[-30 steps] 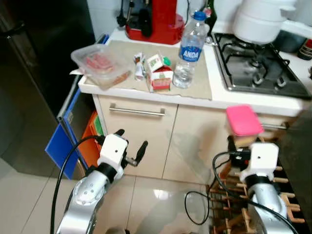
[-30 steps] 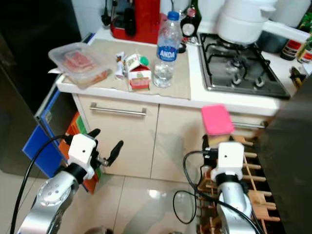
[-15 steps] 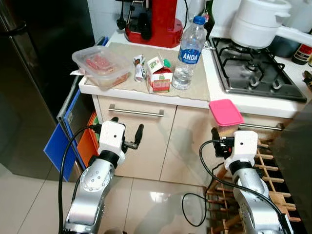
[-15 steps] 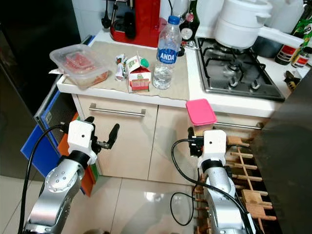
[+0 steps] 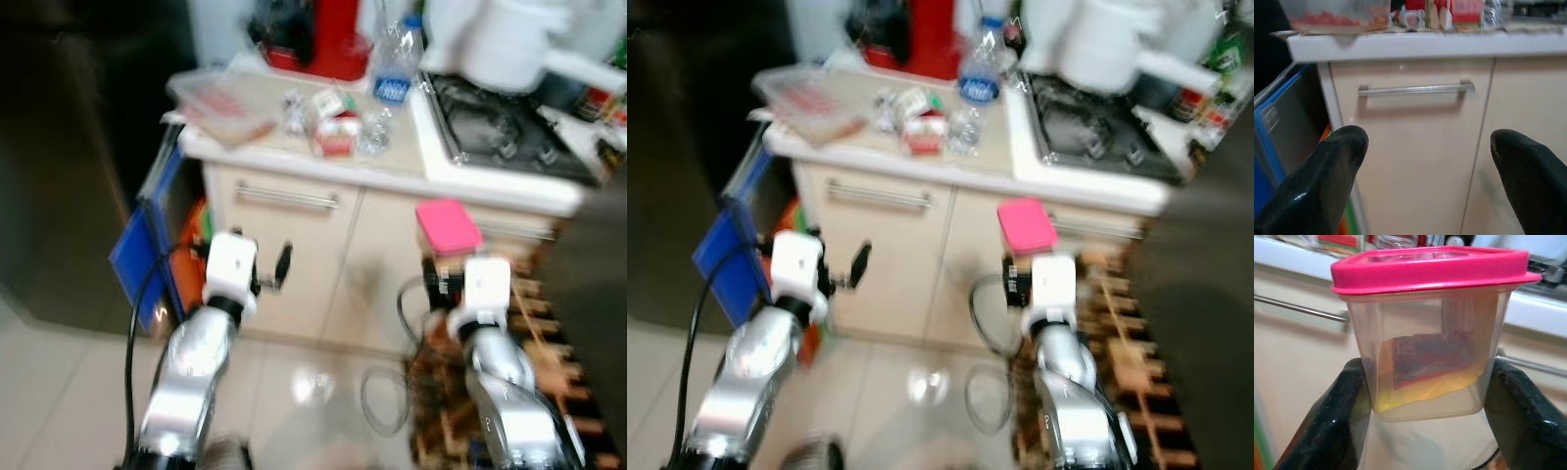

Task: Restocking fridge

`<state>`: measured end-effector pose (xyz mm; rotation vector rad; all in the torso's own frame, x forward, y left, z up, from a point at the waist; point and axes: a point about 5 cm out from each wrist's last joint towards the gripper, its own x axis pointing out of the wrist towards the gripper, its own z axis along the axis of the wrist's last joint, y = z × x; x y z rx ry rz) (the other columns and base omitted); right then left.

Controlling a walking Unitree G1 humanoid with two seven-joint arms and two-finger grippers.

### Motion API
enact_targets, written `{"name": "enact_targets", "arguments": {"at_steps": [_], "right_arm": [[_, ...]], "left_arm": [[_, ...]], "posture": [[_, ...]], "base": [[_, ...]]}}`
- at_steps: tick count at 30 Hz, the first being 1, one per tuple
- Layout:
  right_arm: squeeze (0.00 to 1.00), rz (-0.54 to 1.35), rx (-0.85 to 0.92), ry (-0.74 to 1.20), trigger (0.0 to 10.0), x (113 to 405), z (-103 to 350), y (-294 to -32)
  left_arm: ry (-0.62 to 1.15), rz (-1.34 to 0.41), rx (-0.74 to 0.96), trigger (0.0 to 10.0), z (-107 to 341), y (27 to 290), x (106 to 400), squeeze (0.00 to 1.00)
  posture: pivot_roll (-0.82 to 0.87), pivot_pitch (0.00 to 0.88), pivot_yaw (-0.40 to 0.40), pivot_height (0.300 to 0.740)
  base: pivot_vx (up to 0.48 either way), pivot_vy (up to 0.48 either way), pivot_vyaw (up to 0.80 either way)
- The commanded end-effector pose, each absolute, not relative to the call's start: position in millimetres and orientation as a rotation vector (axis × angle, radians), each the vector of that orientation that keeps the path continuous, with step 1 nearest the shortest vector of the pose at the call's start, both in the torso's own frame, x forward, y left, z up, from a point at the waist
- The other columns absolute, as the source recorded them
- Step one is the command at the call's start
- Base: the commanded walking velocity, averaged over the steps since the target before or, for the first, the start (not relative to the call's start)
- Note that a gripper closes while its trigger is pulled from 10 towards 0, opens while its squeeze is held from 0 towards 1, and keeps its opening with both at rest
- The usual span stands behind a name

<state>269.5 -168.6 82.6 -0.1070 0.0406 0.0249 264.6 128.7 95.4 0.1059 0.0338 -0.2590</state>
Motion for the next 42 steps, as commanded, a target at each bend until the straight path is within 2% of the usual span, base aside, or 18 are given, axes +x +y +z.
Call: {"name": "enact_targets", "arguments": {"at_steps": [1, 14, 21, 42], "right_arm": [[0.00, 0.020, -0.114, 0.040, 0.0, 269.1, 81.0, -170.1], [0.00, 0.030, -0.116, 0.041, 0.0, 272.7, 78.4, -167.9], [0.00, 0.030, -0.118, 0.042, 0.0, 272.9, 76.8, -166.9], [0.00, 0.008, -0.126, 0.046, 0.0, 275.0, 72.8, -169.8]], "left_arm": [[0.002, -0.266, 0.127, 10.0, 103.3, 127.9, 269.9, 0.00], [-0.002, -0.277, 0.138, 10.0, 102.7, 128.5, 272.2, 0.00], [-0.015, -0.311, 0.143, 10.0, 104.1, 125.1, 271.7, 0.00], [-0.061, -0.383, 0.149, 10.0, 108.7, 119.2, 271.4, 0.00]], "posture": [[0.05, 0.000, -0.049, 0.740], [0.06, 0.000, -0.048, 0.740], [0.05, 0.000, -0.041, 0.740], [0.04, 0.000, -0.026, 0.740]], "base": [[-0.289, 0.000, 0.00], [-0.287, 0.000, 0.00], [0.000, 0.000, 0.00], [0.000, -0.480, 0.00]]}}
